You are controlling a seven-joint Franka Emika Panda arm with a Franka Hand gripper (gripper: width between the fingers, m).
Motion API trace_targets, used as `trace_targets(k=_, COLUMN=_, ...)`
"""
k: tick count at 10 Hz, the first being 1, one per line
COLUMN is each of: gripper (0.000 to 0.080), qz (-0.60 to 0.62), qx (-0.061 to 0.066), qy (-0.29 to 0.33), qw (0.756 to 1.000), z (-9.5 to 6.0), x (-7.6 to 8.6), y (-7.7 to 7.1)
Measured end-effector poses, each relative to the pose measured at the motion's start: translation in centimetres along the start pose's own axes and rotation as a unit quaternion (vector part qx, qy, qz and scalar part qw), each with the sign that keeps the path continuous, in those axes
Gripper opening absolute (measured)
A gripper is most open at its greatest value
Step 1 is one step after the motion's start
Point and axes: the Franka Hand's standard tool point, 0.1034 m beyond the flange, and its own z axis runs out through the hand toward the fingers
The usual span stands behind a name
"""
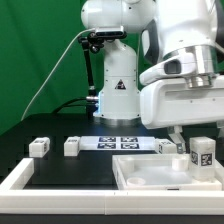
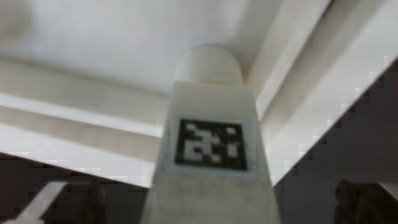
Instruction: Assemble one leg
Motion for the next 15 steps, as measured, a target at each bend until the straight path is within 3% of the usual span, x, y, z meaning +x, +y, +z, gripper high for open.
trace_targets(k=2, gripper=0.0648, qz=0.004, qx=0.025, qy=-0.091, qw=0.996, z=0.13, x=-0.31, y=-0.23)
trace_targets(k=4, gripper=0.0648, qz=0.009, qx=0.040, qy=-0.140, qw=0.989, z=0.39, x=-0.01, y=0.04)
trace_targets(k=7, gripper=0.0636, qz=0.010, qx=0.039, qy=-0.140, qw=0.989, z=0.42, x=-0.06, y=0.22)
trace_targets(k=9, gripper=0.0288, qz=0.010, qx=0.039, qy=-0.140, qw=0.989, z=0.42, x=-0.06, y=0.23)
trace_targets(k=12, gripper=0.0290, qz=0.026, qx=0.037, qy=-0.140, qw=0.989, z=0.44, x=-0.08, y=0.18)
trace_targets(k=15, gripper=0.0290, qz=0.201, qx=0.010, qy=-0.134, qw=0.970, z=0.68, x=0.06, y=-0.36)
